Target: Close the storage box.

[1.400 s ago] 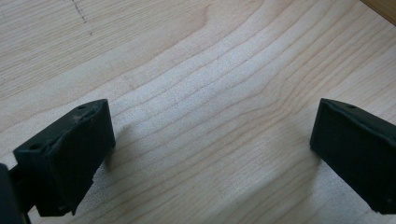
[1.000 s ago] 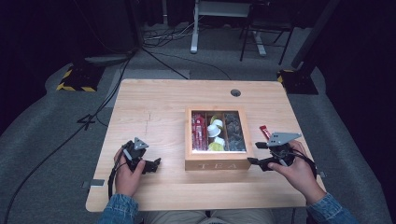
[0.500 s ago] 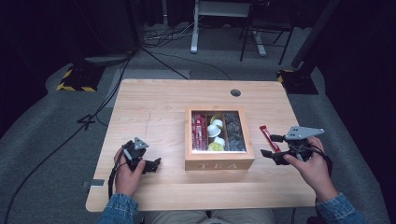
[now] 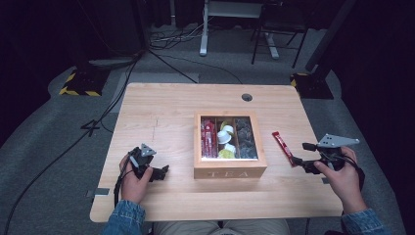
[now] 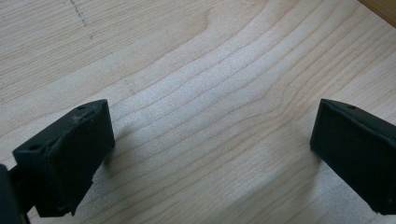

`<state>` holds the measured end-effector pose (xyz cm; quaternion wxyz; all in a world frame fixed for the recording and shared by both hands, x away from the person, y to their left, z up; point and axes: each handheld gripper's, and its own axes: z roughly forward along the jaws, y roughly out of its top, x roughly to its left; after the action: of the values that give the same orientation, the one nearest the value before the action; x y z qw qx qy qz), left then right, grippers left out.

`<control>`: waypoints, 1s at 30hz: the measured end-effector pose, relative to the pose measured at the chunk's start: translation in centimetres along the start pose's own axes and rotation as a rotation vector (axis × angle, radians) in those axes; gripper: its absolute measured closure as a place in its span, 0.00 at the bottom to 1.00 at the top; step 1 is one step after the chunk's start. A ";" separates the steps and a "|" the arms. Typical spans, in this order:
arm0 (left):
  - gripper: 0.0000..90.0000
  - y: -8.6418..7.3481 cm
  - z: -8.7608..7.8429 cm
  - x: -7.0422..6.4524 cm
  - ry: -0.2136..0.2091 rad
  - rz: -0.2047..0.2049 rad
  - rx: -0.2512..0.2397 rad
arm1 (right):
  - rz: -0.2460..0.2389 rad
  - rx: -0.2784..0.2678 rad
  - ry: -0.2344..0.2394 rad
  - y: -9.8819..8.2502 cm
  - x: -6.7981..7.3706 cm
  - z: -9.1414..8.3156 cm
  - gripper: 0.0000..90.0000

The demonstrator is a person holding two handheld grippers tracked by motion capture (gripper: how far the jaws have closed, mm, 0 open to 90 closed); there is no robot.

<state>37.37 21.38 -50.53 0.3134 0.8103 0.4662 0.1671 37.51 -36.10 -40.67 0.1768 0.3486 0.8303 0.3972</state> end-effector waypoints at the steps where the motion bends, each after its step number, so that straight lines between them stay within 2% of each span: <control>1: 0.00 0.0 0.0 0.0 0.000 -0.001 0.000 | 0.006 0.005 -0.005 -0.3 -0.2 0.0 0.25; 5: 0.00 0.1 0.1 0.0 0.004 0.000 -0.002 | 0.013 0.021 -0.023 -1.6 -0.9 0.1 0.25; 11: 0.00 0.1 0.1 -0.1 0.002 -0.004 0.000 | 0.063 -0.028 -0.049 -4.3 -1.6 1.0 0.26; 14: 0.00 0.2 0.2 -0.1 0.003 -0.006 -0.001 | 0.073 -0.018 -0.048 -5.4 -1.7 1.9 0.26; 30: 0.00 0.2 0.2 -0.1 0.003 -0.006 -0.001 | 0.073 0.042 -0.056 -7.7 -1.9 4.0 0.24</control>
<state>37.54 21.20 -50.53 0.3137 0.8083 0.4692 0.1678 37.77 -38.72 -49.11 0.1778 0.3934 0.8199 0.3762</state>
